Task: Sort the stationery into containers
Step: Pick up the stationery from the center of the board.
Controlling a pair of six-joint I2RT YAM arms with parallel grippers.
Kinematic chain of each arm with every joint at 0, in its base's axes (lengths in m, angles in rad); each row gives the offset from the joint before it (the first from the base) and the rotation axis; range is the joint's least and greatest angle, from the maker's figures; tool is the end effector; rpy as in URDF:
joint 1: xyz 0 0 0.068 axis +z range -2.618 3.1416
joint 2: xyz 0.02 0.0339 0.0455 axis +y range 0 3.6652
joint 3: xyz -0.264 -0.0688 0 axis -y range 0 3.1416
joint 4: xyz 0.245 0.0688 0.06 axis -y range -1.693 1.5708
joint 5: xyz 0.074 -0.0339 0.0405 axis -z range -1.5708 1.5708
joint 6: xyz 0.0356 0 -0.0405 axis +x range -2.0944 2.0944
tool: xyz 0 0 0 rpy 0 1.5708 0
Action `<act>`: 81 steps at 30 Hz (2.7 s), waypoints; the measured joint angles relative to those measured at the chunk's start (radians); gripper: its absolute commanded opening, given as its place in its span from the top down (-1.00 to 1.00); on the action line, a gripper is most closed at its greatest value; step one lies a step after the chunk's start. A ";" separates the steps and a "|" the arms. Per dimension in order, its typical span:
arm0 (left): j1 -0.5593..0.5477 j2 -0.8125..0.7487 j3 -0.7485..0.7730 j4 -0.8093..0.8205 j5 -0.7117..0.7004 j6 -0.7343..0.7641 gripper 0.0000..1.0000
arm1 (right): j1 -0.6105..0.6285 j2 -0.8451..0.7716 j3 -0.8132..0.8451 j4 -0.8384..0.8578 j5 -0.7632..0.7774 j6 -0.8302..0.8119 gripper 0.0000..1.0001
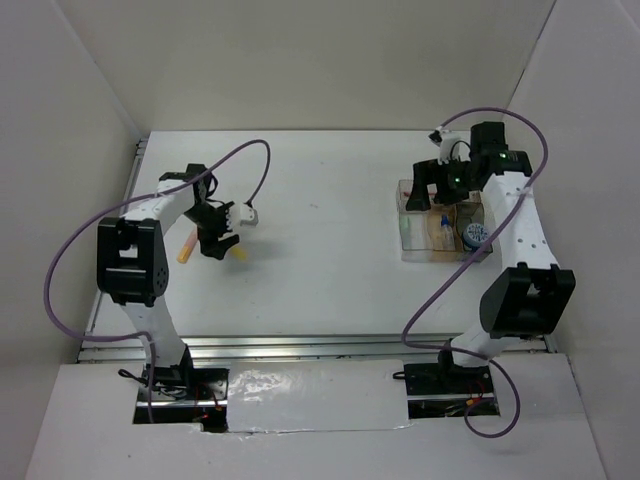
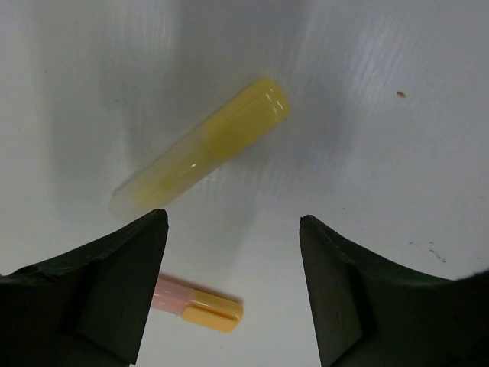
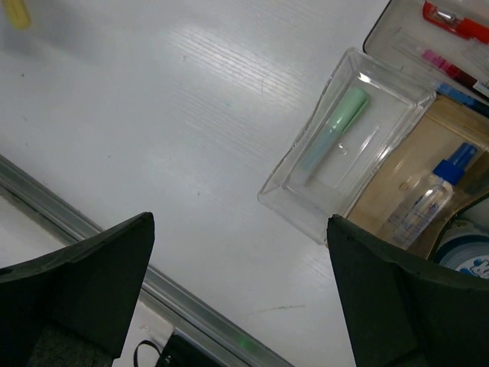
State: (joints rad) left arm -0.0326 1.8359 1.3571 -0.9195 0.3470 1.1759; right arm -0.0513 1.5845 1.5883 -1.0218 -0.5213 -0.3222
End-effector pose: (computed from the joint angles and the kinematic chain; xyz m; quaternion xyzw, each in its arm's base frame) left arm 0.3521 -0.0236 0.2028 0.5698 0.7991 -0.0987 0.1644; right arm 0.3239 0.0011 0.3492 -0.1952 0.9115 0.1947 0.3051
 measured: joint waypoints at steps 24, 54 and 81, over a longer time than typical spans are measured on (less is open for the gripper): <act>-0.005 0.024 -0.137 0.140 0.015 0.197 0.10 | -0.217 -0.399 -0.191 0.064 -0.209 -0.056 -1.00; -0.232 -0.371 -0.315 1.624 0.645 -2.168 0.98 | 0.081 -0.168 -0.341 0.866 -0.657 0.775 -1.00; -0.235 -0.378 -0.428 1.683 0.600 -2.331 1.00 | 0.389 0.068 -0.249 1.294 -0.715 1.164 -0.96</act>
State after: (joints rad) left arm -0.2672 1.4582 0.9291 0.7631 0.9466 -1.1549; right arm 0.3378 1.6527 1.3388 0.2726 -1.2358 0.8421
